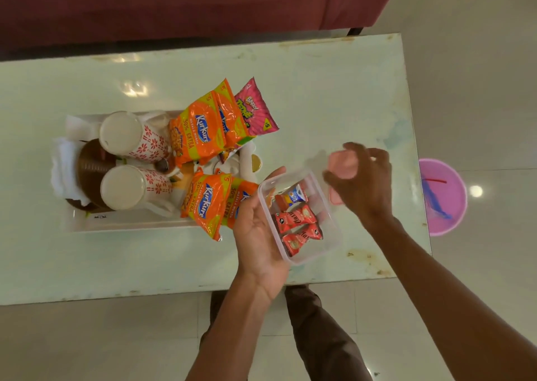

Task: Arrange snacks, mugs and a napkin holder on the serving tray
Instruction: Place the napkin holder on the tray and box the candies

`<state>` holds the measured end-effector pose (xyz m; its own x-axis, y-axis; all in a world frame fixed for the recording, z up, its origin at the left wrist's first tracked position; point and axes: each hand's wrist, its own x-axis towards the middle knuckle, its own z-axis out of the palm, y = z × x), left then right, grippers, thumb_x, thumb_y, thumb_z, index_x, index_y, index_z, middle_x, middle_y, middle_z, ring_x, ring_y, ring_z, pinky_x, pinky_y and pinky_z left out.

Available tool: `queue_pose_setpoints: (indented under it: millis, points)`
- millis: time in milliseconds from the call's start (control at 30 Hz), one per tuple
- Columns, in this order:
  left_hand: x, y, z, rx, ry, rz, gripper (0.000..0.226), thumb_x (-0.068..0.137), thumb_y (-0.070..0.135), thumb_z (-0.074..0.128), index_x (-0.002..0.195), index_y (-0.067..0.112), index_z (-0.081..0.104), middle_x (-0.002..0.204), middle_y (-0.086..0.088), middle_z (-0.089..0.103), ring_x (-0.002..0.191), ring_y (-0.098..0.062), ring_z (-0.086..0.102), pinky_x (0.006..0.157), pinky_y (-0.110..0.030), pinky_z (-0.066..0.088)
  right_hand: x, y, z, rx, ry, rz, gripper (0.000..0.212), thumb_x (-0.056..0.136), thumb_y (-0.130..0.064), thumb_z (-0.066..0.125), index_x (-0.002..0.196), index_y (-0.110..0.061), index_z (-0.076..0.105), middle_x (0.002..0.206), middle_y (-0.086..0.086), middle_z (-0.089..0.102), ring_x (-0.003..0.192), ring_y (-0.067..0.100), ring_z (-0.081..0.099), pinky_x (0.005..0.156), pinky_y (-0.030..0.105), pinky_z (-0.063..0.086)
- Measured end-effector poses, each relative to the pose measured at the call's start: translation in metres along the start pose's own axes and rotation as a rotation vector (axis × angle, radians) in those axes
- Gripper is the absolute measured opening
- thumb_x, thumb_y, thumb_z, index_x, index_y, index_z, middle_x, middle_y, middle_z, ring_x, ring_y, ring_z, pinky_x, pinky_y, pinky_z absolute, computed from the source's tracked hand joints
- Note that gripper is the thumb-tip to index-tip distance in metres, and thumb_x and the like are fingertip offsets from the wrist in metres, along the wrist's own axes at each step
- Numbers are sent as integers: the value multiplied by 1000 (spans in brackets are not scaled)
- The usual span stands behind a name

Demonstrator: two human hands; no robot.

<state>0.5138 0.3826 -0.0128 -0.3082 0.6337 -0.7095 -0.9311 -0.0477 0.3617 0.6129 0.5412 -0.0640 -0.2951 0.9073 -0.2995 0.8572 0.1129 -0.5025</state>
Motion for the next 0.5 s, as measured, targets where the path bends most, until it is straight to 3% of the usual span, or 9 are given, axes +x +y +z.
queue_pose_setpoints:
  millis: [100,167,267,367,433,500]
  points:
    - [0,-5,-2,-40,-30,18,52,100,43,46,142,15,57,142,-22,59,133,-49,51,111,-67,37,-24,-23,-38,612,234,51,58,69,-33,88,114,-22,53,125,9,57,107,19,65,93,35,56]
    - [-1,-6,-3,-70,-38,31,53,101,42,43,144,13,54,144,-23,57,134,-51,49,110,-67,38,-54,-41,-60,824,290,43,56,70,-32,87,111,-19,50,120,5,62,107,13,69,91,35,58]
    - [-4,-1,-3,-113,12,45,48,101,39,44,139,14,60,136,-18,64,125,-43,61,97,-59,52,-101,-59,-74,896,212,14,59,67,-33,88,107,-13,51,124,3,63,115,15,67,94,38,57]
    - [-6,4,-7,-90,78,63,39,102,34,41,112,21,77,105,-4,78,93,-21,76,68,-36,60,-140,-73,-65,864,103,10,56,57,-41,89,98,-28,53,123,-4,61,119,15,63,101,37,52]
    - [-7,6,-7,-71,98,93,44,102,32,36,100,22,79,93,0,78,83,-14,75,63,-30,58,-156,-81,-55,736,99,-1,53,55,-44,87,94,-39,52,122,-8,58,119,14,61,99,35,49]
    - [-8,11,-7,-62,102,118,43,101,35,35,104,18,74,93,-2,75,83,-16,71,63,-30,58,-164,-86,-46,649,116,-4,53,56,-46,86,95,-40,51,122,-12,55,119,15,60,96,34,49]
